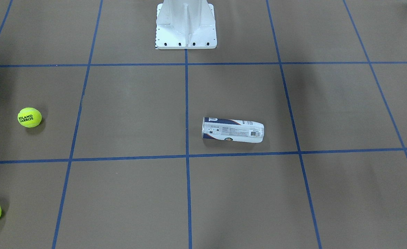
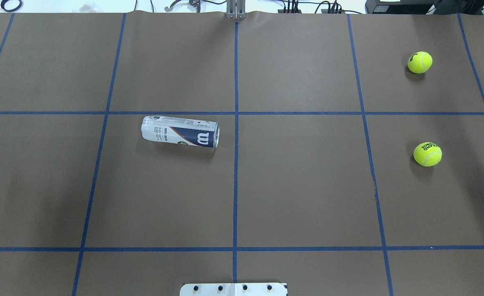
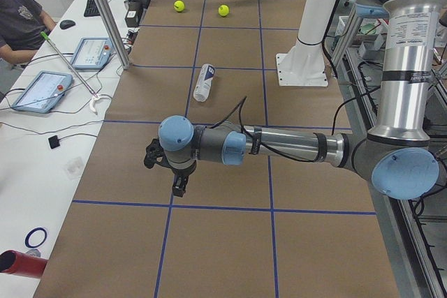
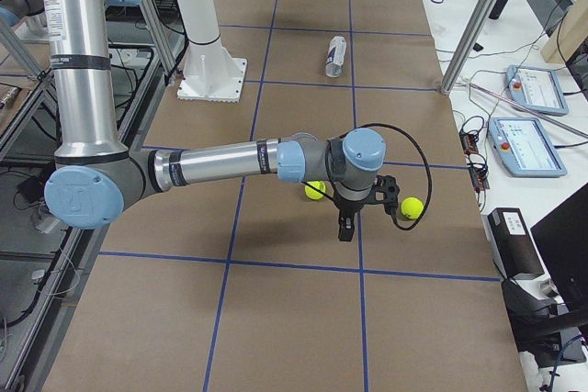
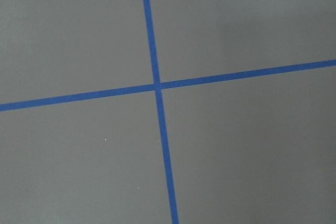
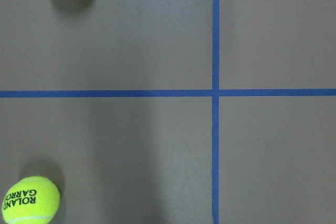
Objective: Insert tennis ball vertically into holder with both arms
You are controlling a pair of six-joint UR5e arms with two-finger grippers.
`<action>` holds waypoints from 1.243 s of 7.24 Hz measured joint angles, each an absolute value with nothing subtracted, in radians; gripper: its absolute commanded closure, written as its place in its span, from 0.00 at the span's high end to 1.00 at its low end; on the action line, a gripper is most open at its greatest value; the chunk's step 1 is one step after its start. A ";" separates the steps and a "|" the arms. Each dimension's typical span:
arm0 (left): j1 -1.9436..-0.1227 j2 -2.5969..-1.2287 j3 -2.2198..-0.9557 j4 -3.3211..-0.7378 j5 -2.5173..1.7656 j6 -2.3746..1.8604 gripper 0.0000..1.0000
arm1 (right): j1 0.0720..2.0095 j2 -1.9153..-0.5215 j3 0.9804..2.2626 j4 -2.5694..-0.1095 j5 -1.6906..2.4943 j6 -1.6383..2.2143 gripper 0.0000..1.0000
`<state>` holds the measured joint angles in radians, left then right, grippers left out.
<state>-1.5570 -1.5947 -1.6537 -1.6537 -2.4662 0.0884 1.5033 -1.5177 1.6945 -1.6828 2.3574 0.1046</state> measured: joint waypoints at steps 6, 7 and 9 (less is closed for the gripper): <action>-1.504 -1.635 -1.712 -1.704 -2.469 0.066 0.71 | 1.500 -1.510 1.694 -1.690 2.384 0.117 1.00; -1.479 -1.657 -1.728 -1.705 -2.467 0.067 0.73 | 1.499 -1.510 1.694 -1.690 2.386 0.118 1.00; -1.378 -1.737 -1.746 -1.702 -2.461 0.054 0.71 | 1.496 -1.510 1.692 -1.688 2.393 0.119 1.00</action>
